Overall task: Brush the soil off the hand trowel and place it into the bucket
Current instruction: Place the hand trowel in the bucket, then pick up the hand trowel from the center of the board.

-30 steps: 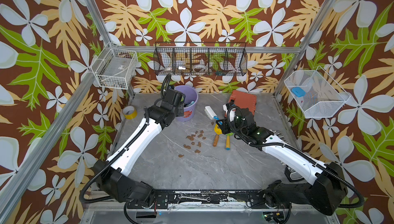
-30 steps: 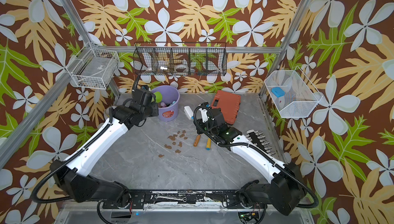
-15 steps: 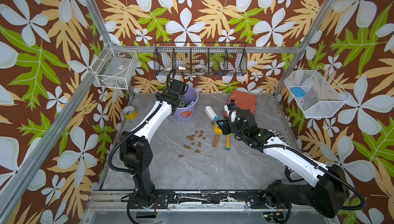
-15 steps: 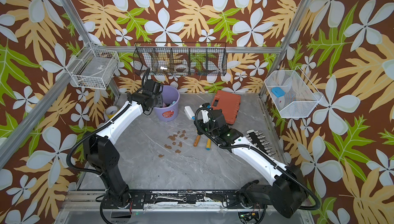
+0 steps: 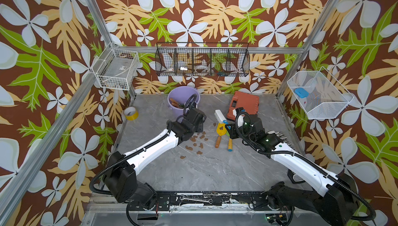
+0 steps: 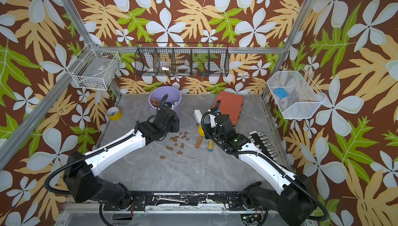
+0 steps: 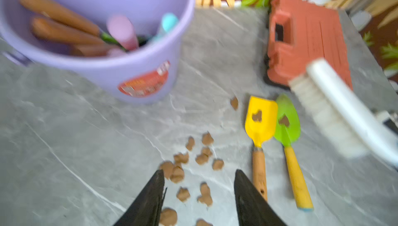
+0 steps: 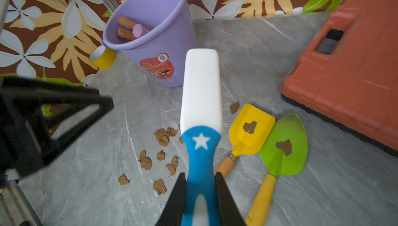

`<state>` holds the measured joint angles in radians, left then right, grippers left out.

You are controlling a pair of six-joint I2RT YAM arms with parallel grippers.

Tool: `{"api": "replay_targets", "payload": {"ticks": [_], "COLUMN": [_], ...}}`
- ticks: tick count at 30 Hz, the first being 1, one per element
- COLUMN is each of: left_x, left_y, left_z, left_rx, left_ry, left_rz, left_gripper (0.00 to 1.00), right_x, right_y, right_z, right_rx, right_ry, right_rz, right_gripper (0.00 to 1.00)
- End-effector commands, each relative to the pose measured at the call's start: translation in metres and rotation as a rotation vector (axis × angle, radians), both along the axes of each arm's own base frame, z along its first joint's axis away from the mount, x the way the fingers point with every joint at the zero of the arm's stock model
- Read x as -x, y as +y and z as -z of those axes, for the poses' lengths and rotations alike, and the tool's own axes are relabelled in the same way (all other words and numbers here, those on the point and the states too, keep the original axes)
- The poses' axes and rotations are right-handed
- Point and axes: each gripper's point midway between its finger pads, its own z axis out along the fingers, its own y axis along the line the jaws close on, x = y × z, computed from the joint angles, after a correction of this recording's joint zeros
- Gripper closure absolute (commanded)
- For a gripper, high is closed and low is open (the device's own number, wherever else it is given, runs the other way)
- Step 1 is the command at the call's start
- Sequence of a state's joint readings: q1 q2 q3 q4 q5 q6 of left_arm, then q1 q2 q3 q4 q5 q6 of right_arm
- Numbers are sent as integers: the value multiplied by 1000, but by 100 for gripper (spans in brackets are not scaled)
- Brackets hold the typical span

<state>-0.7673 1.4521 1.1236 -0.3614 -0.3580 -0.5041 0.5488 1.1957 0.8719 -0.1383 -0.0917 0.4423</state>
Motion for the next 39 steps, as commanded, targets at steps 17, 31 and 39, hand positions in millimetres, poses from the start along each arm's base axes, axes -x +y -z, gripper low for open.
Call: {"api": "replay_targets", "payload": {"ticks": [17, 31, 39], "left_x": [20, 11, 6], "left_y": [-119, -124, -124], "left_z": [102, 148, 164], "left_rx": [36, -77, -111], "left_ry": [176, 232, 246], "left_rz": [240, 233, 211], "left_gripper": [36, 43, 56], "right_x": [5, 5, 7], "right_y": [-28, -31, -34], "right_z": [7, 5, 5], "right_rx": [37, 42, 42], "right_ry": [15, 3, -1], "right_rz": [98, 106, 115], "right_gripper": [100, 100, 100]}}
